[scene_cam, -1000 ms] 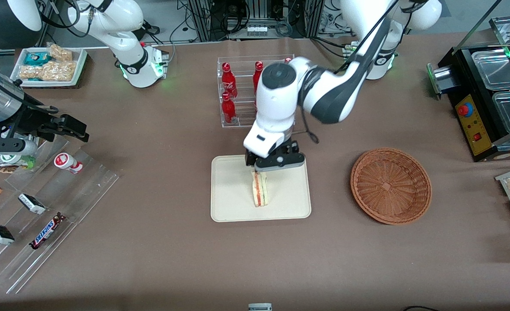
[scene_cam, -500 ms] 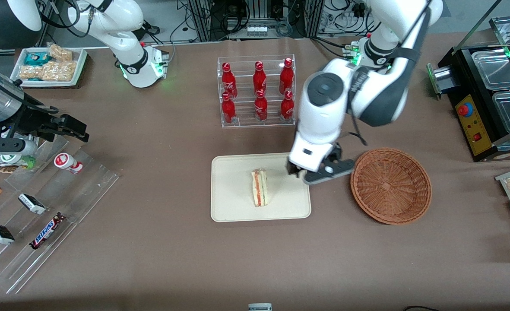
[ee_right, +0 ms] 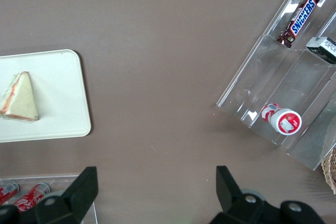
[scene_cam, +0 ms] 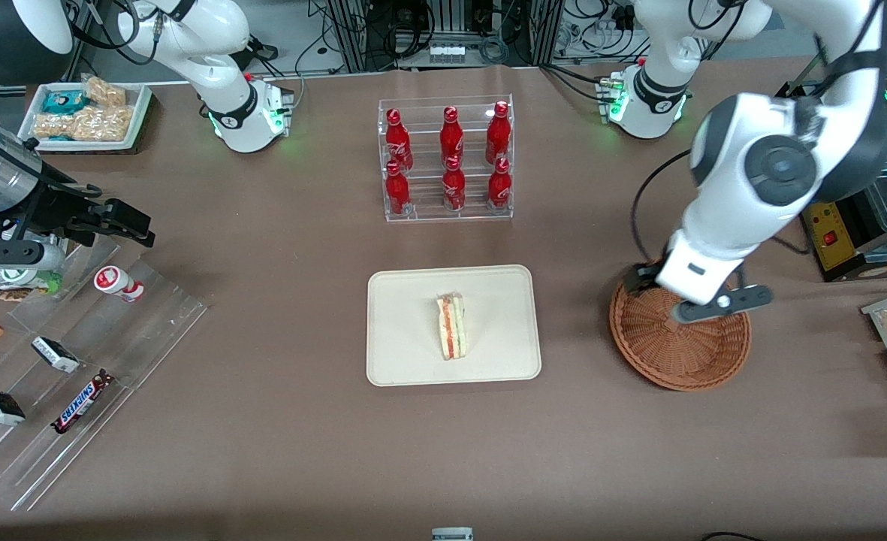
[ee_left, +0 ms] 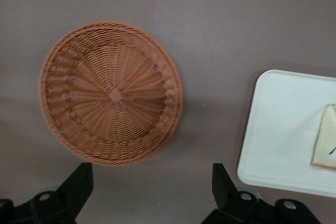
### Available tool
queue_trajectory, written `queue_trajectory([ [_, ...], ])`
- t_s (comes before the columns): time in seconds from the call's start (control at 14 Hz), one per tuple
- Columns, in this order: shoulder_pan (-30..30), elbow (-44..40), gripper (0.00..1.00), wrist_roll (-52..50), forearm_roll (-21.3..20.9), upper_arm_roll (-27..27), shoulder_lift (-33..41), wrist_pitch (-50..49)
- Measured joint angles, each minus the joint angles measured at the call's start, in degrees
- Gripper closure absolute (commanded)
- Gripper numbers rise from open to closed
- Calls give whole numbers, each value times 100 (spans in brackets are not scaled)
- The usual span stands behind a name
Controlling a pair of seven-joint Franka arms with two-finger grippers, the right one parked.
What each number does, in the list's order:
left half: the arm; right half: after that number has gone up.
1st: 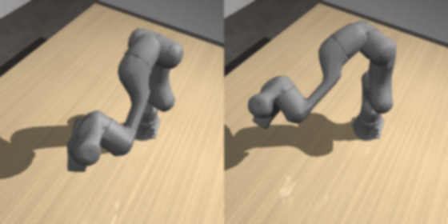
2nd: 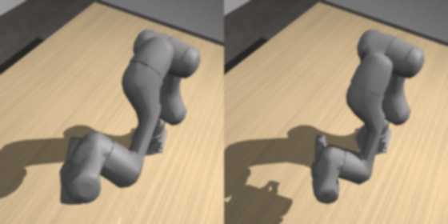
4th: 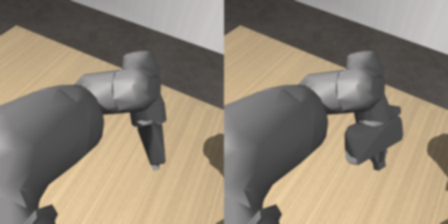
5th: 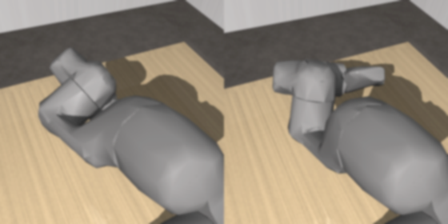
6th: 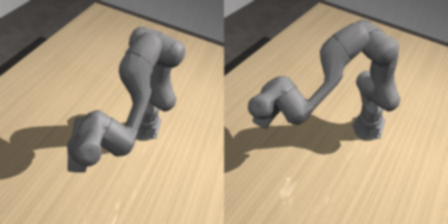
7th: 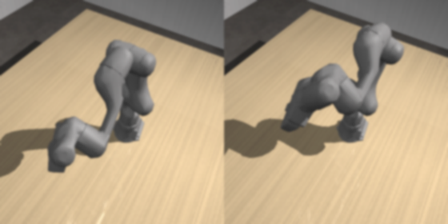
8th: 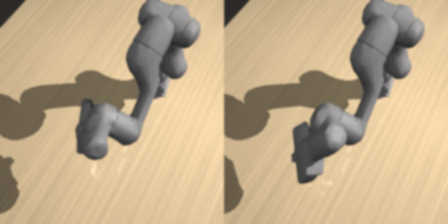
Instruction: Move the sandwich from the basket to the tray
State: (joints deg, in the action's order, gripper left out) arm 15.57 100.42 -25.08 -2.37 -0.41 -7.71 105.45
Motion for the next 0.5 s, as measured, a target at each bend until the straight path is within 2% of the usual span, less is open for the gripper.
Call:
queue_trajectory([
  [0.5,-824,59,0,1872,1,-7,606,-693],
])
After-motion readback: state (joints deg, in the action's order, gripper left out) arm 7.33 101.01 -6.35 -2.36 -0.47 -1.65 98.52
